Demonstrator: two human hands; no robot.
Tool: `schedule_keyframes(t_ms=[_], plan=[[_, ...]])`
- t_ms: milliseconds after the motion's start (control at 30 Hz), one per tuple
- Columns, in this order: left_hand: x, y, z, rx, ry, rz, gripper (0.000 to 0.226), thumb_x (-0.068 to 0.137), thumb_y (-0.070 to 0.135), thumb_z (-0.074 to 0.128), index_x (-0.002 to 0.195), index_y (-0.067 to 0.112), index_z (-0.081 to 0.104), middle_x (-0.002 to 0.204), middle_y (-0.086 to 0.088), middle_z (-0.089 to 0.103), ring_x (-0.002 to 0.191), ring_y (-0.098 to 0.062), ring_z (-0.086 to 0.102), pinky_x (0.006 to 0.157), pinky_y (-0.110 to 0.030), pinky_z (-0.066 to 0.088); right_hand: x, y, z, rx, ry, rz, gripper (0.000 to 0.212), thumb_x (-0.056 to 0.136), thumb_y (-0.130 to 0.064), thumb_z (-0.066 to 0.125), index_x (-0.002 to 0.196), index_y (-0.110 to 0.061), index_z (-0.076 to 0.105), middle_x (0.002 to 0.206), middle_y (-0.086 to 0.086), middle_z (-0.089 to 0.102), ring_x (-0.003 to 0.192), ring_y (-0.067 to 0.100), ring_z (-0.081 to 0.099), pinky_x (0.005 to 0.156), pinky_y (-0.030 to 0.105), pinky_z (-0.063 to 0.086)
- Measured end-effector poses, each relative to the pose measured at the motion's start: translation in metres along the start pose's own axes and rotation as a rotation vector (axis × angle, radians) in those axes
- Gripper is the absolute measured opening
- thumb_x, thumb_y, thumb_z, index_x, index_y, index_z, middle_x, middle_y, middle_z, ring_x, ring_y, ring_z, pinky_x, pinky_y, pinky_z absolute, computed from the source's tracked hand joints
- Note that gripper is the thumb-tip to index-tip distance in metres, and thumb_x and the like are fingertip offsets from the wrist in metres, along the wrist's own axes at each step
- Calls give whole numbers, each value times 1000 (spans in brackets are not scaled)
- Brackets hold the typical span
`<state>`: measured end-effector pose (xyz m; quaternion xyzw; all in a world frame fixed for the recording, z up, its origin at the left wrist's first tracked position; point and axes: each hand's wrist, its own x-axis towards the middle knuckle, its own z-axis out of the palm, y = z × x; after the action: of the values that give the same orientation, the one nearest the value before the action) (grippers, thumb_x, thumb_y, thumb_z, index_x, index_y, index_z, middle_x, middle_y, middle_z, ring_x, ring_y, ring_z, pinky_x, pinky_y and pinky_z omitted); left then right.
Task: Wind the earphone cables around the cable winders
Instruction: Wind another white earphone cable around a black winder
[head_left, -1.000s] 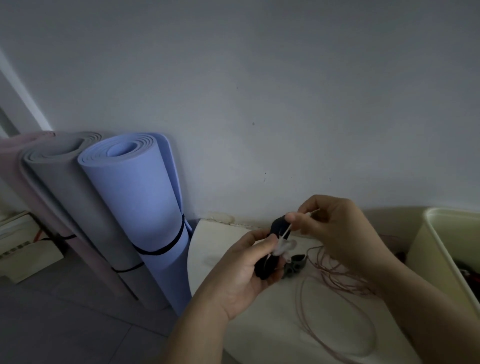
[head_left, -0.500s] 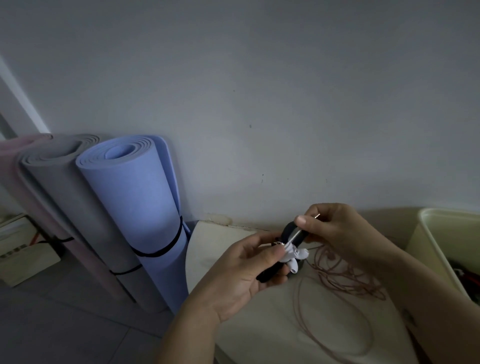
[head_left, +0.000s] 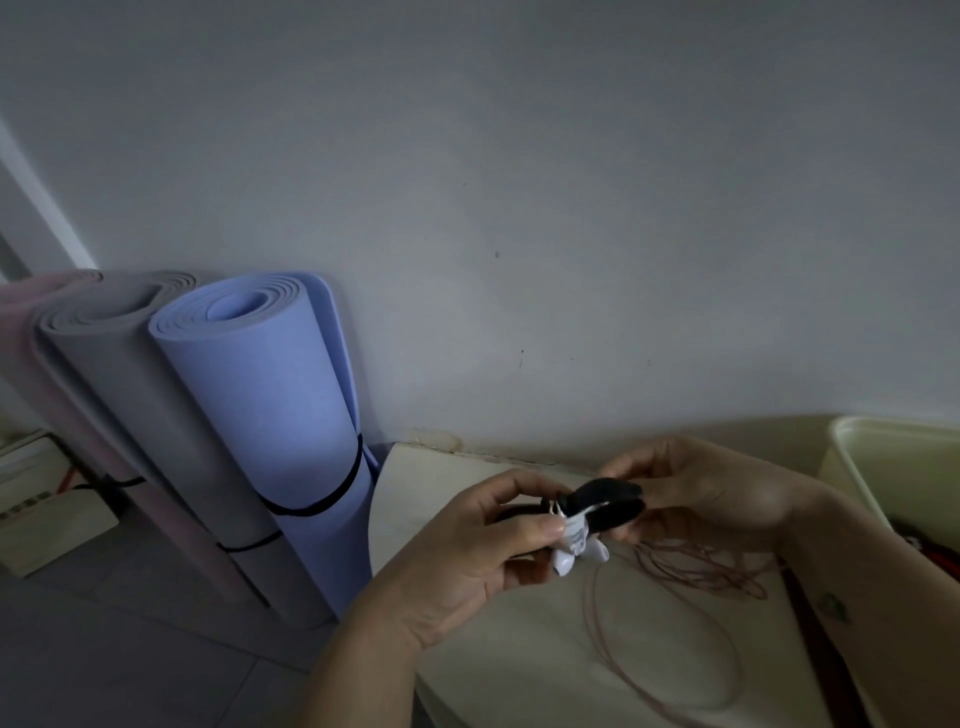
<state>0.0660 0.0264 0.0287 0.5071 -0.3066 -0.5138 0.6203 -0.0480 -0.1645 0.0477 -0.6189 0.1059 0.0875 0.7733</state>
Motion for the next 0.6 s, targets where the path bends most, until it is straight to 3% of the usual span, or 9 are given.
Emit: schedule_keyframes(t_ms=[133,267,333,467,600], plan=[[1,-5,-6,216,4,-67,20,72,25,77,92,25,73,91,-2,70,82,-14,63,77,-25,51,4,-1,12,-253,171,0,8,84,0,62,86,-4,69,72,5,71,64,9,66,59,16,50],[1,-7,-10,529,90,-155,18,81,27,76,97,29,68,88,10,68,76,-3,60,69,-19,47,8,1,25,-729,294,-37,7,84,-15,70,84,-21,71,78,-3,74,75,10,70,72,22,56],[2,-7,-11,617,145,-185,25,79,34,77,101,29,65,87,11,68,75,-1,60,68,-19,47,12,5,36,-863,353,-116,8,83,-18,69,83,-26,70,74,-8,73,70,3,68,69,19,55],[2,-4,-12,525,276,-127,29,79,30,76,106,27,66,86,6,73,74,-2,64,70,-19,50,16,8,48,-846,443,-288,12,83,-19,70,82,-31,67,74,-14,70,70,-6,64,65,10,48],[5,-7,-18,284,429,7,57,59,37,86,111,30,65,97,3,73,87,-9,70,75,-23,54,18,10,47,-710,513,-391,16,83,-15,71,78,-30,67,76,-9,72,73,0,68,69,14,52]])
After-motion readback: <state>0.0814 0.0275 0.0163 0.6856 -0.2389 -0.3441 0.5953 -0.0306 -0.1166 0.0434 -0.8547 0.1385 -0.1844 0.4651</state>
